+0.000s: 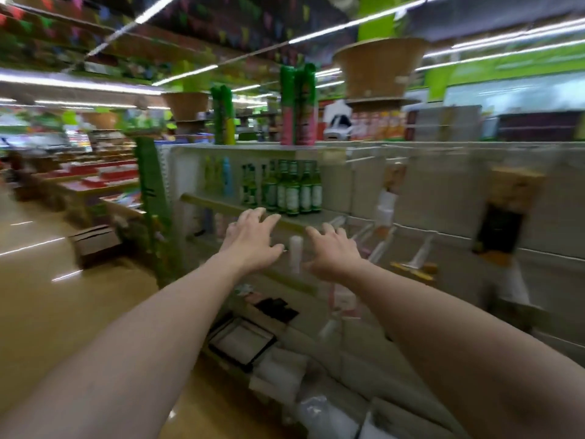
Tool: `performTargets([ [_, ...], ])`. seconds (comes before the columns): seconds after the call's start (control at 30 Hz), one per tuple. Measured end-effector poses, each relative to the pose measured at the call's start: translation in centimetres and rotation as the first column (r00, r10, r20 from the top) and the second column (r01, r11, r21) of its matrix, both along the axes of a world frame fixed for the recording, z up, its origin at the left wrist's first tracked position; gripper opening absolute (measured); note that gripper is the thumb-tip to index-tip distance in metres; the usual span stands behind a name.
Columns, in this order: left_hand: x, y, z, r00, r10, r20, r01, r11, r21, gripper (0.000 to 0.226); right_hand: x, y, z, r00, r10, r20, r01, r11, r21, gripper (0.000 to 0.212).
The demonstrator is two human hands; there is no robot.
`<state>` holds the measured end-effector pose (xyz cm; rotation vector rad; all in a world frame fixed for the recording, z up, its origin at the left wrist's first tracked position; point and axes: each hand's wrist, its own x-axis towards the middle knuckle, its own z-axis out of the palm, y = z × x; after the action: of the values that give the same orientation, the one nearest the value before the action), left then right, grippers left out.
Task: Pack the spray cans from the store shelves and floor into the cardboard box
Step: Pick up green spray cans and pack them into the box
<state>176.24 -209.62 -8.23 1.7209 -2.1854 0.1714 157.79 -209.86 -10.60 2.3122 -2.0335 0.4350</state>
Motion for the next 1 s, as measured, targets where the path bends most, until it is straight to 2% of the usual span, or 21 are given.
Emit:
performTargets([
  [0.17, -11.0, 0.2, -1.0, 0.977, -0.212, -0.015, 0.212, 0.977, -0.006, 0.072, -9.6, 5.4, 0.4, 0.974, -0.228, 0.011, 0.228, 0.973, -0.026, 0.085],
  [0.43, -30.4, 6.0, -0.9, 0.848, -0.530, -0.003, 0.530, 0.848, -0.021, 0.074, -26.2, 17.3, 0.9, 0.822, -0.570, 0.010, 0.570, 0.821, -0.042, 0.070],
  [0.67, -47.2, 16.0, -0.8, 0.676, -0.736, 0.034, 0.737, 0.674, -0.049, 0.072, -39.8, 30.4, 0.0, 0.641, -0.768, 0.000, 0.768, 0.641, -0.023, 0.075],
  [1.0, -66.1, 32.9, -1.8, 0.351, -0.936, 0.035, 0.935, 0.349, -0.056, 0.072, -53.7, 49.8, -1.0, 0.349, -0.937, 0.018, 0.937, 0.349, -0.001, 0.067],
])
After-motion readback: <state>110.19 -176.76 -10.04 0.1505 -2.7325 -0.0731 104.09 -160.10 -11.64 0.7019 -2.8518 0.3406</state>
